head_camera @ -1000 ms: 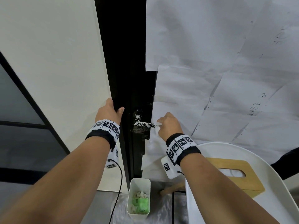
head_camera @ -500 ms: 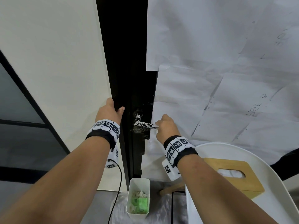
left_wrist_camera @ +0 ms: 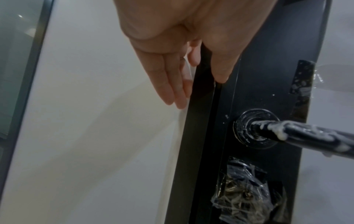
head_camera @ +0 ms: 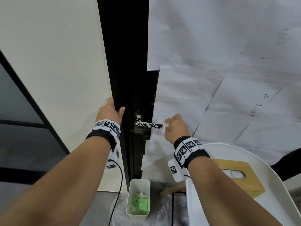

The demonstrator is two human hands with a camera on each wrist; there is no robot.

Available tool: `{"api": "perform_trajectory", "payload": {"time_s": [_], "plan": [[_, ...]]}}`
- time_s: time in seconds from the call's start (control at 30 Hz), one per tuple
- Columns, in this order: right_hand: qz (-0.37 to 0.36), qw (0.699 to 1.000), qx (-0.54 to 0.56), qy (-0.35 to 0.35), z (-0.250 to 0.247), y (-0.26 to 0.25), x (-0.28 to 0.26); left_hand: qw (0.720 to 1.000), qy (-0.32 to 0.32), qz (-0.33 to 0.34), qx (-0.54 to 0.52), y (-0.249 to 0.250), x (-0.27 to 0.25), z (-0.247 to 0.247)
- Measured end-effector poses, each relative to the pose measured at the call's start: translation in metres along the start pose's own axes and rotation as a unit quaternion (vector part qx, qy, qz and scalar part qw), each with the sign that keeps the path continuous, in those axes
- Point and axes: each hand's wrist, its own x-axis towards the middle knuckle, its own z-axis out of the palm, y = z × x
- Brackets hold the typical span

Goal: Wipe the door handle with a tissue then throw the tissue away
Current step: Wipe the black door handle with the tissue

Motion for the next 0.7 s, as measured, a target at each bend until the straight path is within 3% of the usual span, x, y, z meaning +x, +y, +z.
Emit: {"api": "perform_trajectory", "payload": {"time_s": [0.27,0.7], "plan": [[-0.033,0.994,-0.106,-0.002,0.008,-0.011,-0.002,1.000,0.005,-0.003,0.001,-0.001,0.001,0.000],[-0.074,0.994,-0.077,-0.031,0.017,-0.032,0.006,1.000,-0.002,0.006,-0.005,0.000,-0.001,-0.001]]}}
